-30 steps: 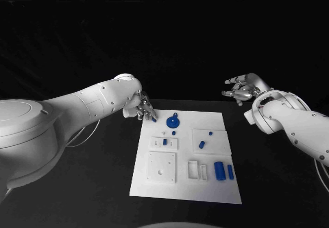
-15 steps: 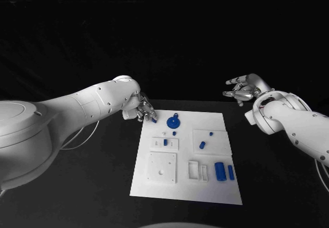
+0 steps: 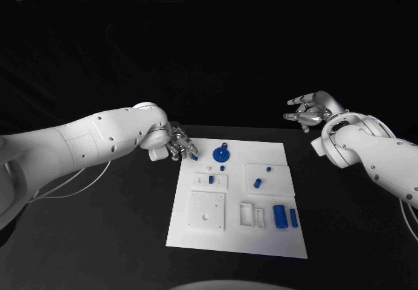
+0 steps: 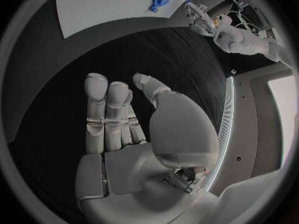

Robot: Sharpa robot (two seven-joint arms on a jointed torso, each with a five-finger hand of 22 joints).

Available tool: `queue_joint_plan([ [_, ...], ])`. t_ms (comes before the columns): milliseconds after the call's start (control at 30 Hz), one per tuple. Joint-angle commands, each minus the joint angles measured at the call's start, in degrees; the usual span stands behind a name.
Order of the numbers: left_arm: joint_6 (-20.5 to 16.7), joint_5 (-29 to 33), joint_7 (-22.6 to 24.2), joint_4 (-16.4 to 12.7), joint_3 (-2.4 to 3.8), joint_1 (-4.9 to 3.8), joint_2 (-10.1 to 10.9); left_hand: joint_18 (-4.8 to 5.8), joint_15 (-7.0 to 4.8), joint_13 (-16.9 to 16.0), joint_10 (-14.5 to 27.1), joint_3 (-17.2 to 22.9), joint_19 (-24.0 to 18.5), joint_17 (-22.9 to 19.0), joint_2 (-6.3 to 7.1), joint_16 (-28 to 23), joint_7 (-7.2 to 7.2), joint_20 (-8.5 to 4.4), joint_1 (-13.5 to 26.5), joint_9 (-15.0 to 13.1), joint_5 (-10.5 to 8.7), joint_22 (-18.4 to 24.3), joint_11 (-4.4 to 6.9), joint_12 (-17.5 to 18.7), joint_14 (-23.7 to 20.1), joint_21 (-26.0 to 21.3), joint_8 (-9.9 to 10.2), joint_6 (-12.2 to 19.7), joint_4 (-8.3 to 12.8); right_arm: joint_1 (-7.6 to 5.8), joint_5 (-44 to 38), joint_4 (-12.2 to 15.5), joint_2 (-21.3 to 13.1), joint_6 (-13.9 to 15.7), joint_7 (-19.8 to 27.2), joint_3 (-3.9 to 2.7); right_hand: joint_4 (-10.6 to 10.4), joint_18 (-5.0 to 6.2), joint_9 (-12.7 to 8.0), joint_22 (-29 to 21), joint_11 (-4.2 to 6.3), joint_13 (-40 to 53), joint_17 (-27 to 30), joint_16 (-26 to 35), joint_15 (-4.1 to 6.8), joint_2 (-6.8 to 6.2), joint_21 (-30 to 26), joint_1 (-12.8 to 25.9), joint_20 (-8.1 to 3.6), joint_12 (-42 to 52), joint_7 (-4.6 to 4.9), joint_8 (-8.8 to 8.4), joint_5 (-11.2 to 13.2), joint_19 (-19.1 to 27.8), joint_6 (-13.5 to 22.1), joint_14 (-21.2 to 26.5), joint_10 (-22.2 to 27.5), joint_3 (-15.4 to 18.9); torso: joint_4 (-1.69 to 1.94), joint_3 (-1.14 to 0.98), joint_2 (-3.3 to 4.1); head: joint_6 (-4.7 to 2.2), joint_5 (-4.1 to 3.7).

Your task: Assemble the parts on the task board

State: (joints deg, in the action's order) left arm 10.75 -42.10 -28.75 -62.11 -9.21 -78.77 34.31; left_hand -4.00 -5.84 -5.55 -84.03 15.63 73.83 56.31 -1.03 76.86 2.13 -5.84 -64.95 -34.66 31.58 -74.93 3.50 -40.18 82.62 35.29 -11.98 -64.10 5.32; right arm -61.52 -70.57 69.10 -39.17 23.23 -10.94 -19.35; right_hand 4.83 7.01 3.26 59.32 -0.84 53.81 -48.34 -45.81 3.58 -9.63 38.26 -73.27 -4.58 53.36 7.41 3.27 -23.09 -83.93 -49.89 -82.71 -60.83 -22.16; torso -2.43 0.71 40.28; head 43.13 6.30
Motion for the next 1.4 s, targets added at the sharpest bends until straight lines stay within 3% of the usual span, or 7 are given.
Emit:
queue_joint_plan([
  [33, -6.88, 2.50, -0.72, -4.41, -0.03, -0.11, 1.73, -0.53, -0.07, 0.58, -2.88, 5.18, 0.42, 0.33, 0.47, 0.44, -1.99, 0.06, 0.49, -3.53, 1.04, -1.02, 0.61, -0.63, 0.57, 0.39, -0.25, -2.58, 5.50, 0.14, 0.09, -0.01, -0.12, -0.09, 0.26, -0.02, -0.05, 0.83, 0.05, -0.11, -0.04, -0.10, 0.03, 0.24, 0.21, -0.18, -0.43, 0.48, -0.33, -0.35, 0.20, 0.01, -0.29, -2.76, 0.11, -0.23, 0.42, 0.10, 0.54, 0.15, -0.35, 0.38, -0.28],
  [267, -11.88, 2.90, -0.51, -12.40, -0.78, -0.09, 5.04, -0.69, -0.05, 1.57, -2.86, 5.28, 0.26, 0.49, 1.09, 0.57, -2.07, 0.26, 0.61, -3.17, 0.57, -0.99, 0.64, -1.80, 0.63, 1.00, 0.79, -3.45, 5.64, 0.65, 0.21, 0.18, -0.22, -0.26, 0.29, -0.02, -0.05, 0.83, 0.05, -0.11, -0.04, -0.10, 0.03, 0.24, 0.21, -0.18, -0.43, 0.48, -0.33, -0.35, 0.20, 0.01, -0.29, -2.76, 0.11, -0.23, 0.42, 0.10, 0.89, 0.31, -0.73, 0.98, -0.52],
  [400, -12.46, 2.16, -0.93, -16.01, -2.21, -0.06, 6.27, -0.89, 0.02, 1.63, -2.86, 4.78, 0.19, 0.39, 1.36, 0.54, -2.04, 0.50, 0.05, -1.92, 0.50, -0.95, 0.59, -1.76, 0.65, 1.06, 1.58, -4.18, 5.15, 1.00, 0.28, 0.30, -0.22, -0.45, 0.26, -0.02, -0.05, 0.83, 0.05, -0.11, -0.04, -0.10, 0.03, 0.24, 0.21, -0.18, -0.43, 0.48, -0.33, -0.35, 0.20, 0.01, -0.29, -2.76, 0.11, -0.23, 0.42, 0.10, 1.00, 0.31, -0.81, 1.24, -0.58],
  [533, -12.92, 1.48, -1.30, -17.57, -3.40, -0.04, 6.54, -0.96, 0.01, 1.71, -2.86, 4.73, 0.25, 0.53, 1.31, 0.63, -2.16, 0.58, 0.10, -1.98, 0.46, -0.99, 0.61, -1.67, 0.70, 1.23, 1.45, -4.42, 4.94, 1.23, 0.31, 0.48, -0.19, -0.56, 0.20, -0.02, 0.02, 0.79, 0.04, -0.09, -0.05, -0.11, 0.03, 0.25, 0.21, -0.15, -0.34, 0.41, -0.35, -0.37, 0.20, 0.00, -0.33, -2.77, 0.14, -0.25, 0.44, 0.17, 0.99, 0.24, -0.78, 1.21, -0.54],
  [667, -12.71, 1.37, -1.97, -18.18, -4.16, 0.06, 6.28, -1.10, 0.01, 1.77, -2.87, 4.46, 0.21, 0.29, 1.16, 0.54, -2.28, 0.73, 0.15, -2.42, -1.43, -0.94, 0.62, -1.66, 0.66, 1.20, 1.18, -4.25, 4.24, 1.44, 0.37, 0.65, -0.11, -0.68, 0.22, -0.02, -0.04, 0.79, 0.04, -0.13, -0.07, -0.13, 0.03, 0.26, 0.20, -0.09, -0.38, 0.53, -0.34, -0.38, 0.22, 0.00, -0.35, -2.75, 0.23, -0.24, 0.45, 0.22, 1.00, 0.32, -0.84, 1.42, -0.55],
  [1167, -16.68, -1.38, -2.49, -18.22, -4.61, 1.67, 4.74, -1.40, 0.17, 1.83, -2.88, 4.41, 0.04, 0.41, 1.47, 0.69, -2.35, 1.23, -0.43, -2.77, -2.00, -0.98, 0.54, -1.66, 0.70, 1.33, 0.47, -4.13, 3.47, 1.71, 0.90, 0.88, -0.06, -1.41, 0.42, -0.01, -0.36, 0.74, 0.04, -0.14, -0.06, -0.08, 0.02, 0.26, 0.19, -0.03, -0.30, 1.05, -0.33, -0.30, 0.20, 0.00, -0.87, -2.77, 0.30, -0.27, 0.45, 0.71, 1.00, 0.26, -0.76, 1.45, -0.64],
  [1400, -17.34, -2.45, -2.82, -18.24, -4.62, 1.94, 4.45, -1.64, -0.22, 1.31, -2.79, 4.60, 0.23, -0.91, 1.76, 0.17, -2.73, 1.35, -0.62, -3.38, -2.17, -1.02, 1.19, -6.74, 0.61, 2.11, 0.54, -5.04, 3.60, 1.80, 0.96, 1.03, -0.12, -1.58, 0.42, -0.01, -0.33, 0.70, 0.03, -0.10, -0.05, -0.04, 0.00, 0.25, 0.19, -0.01, -0.19, 1.07, -0.34, -0.26, 0.20, -0.01, -0.99, -2.78, 0.38, -0.26, 0.45, 0.86, 1.04, 0.25, -0.75, 1.60, -0.59],
])
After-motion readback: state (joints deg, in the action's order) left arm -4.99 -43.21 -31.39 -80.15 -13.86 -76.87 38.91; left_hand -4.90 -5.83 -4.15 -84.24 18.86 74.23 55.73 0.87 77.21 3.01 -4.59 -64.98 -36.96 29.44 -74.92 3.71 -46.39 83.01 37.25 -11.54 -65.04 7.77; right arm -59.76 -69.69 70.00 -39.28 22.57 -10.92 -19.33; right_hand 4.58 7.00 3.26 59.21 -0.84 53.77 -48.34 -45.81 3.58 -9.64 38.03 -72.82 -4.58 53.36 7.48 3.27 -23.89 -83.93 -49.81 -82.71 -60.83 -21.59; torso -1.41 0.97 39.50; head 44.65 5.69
